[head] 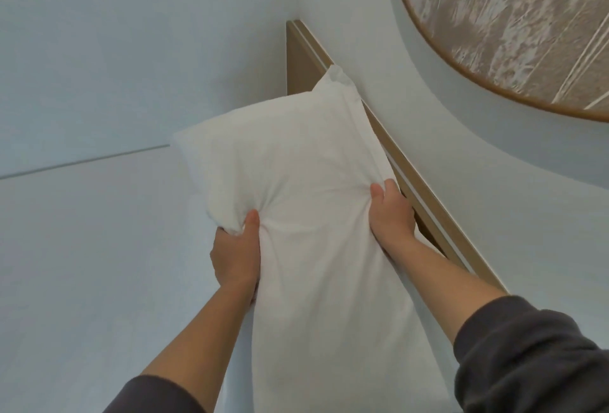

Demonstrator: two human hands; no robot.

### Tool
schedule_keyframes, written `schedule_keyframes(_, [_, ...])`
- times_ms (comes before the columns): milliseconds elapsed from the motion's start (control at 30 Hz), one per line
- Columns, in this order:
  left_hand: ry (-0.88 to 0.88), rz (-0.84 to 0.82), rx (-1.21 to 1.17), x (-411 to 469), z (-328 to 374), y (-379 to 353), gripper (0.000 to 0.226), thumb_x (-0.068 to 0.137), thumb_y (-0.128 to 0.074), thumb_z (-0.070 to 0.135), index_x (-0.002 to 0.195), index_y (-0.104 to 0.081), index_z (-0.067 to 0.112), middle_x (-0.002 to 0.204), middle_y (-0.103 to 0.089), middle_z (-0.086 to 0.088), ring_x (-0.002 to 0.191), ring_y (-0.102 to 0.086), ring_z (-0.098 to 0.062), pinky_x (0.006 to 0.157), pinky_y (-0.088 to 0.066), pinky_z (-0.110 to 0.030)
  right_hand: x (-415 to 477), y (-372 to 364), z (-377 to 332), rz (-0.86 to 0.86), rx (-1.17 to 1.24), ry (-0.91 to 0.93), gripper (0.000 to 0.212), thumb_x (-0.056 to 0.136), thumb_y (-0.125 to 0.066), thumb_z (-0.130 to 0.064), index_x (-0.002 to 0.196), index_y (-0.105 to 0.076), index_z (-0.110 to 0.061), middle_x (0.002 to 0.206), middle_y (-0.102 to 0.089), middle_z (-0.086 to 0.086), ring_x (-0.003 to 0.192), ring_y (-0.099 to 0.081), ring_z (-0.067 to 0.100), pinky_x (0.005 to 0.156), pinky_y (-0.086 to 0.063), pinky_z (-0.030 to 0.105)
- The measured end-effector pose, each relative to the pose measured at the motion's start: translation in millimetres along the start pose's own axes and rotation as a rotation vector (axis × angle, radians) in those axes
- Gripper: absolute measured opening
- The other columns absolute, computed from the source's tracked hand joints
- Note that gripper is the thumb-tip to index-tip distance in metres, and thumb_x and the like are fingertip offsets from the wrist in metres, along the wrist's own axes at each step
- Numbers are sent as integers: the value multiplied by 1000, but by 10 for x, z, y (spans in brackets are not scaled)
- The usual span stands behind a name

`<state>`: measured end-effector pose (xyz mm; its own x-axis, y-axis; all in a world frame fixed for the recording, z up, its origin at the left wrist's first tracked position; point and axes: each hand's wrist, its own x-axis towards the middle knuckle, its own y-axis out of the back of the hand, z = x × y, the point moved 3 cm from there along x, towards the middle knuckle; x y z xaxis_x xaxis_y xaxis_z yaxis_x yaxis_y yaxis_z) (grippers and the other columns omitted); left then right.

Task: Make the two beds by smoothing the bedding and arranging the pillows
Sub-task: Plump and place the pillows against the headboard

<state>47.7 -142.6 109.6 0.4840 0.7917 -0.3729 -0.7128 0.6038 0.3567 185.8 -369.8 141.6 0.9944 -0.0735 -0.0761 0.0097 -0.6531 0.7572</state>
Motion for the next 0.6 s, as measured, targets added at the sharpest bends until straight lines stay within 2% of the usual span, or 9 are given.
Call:
schedule_keyframes(167, [-59,114,57,174,513,74,65,83,-57,62,124,-53,12,118,-62,-9,108,-57,-31,81,-39,-33,367,115,-499,56,1,83,28,103,-33,-37,89,-43,-15,89,-57,9,85,-53,32,71,-39,38])
schedule_keyframes(233, [-8,47,115,324,537,-12,75,84,-55,65,132,-42,9,125,-57,-13,113,-55,-34,85,-41,-37,499,62,-505,48,-66,72,27,104,-32,-37,96,-46,-15,93,-58,7,90,-54,32,72,-38,37])
schedule_keyframes(300, [81,-47,267,426,398,-175,90,84,-50,69,144,-23,8,138,-46,-17,124,-47,-38,98,-38,-45,577,-63,-406,-52,-190,5,30,104,-29,-37,117,-46,-16,112,-58,9,102,-54,33,77,-38,38])
schedule_keyframes(367, [130,-97,445,418,185,-318,102,82,-45,75,152,-3,15,149,-32,-20,134,-35,-40,107,-30,-52,572,-227,-273,-189,-285,-42,46,102,-27,-44,142,-33,-21,141,-42,12,125,-43,34,93,-38,45])
schedule_keyframes(433, [96,-152,548,332,25,-409,101,84,-36,77,153,11,20,157,-15,-19,141,-24,-39,109,-25,-55,498,-396,-163,-278,-321,-21,59,100,-22,-55,152,-12,-31,158,-17,9,143,-20,34,108,-27,53])
schedule_keyframes(500, [14,-179,603,255,-23,-429,96,87,-30,75,152,16,21,161,7,-15,147,-9,-36,112,-19,-57,447,-475,-135,-286,-364,32,63,98,-17,-61,154,1,-36,163,5,3,149,3,34,116,-11,60])
schedule_keyframes(600, [-261,-177,702,288,164,-498,88,92,-27,70,152,17,23,159,23,-8,148,12,-30,117,-6,-56,510,-475,-331,-195,-388,225,63,99,-17,-60,154,4,-36,163,13,2,149,12,33,116,0,62])
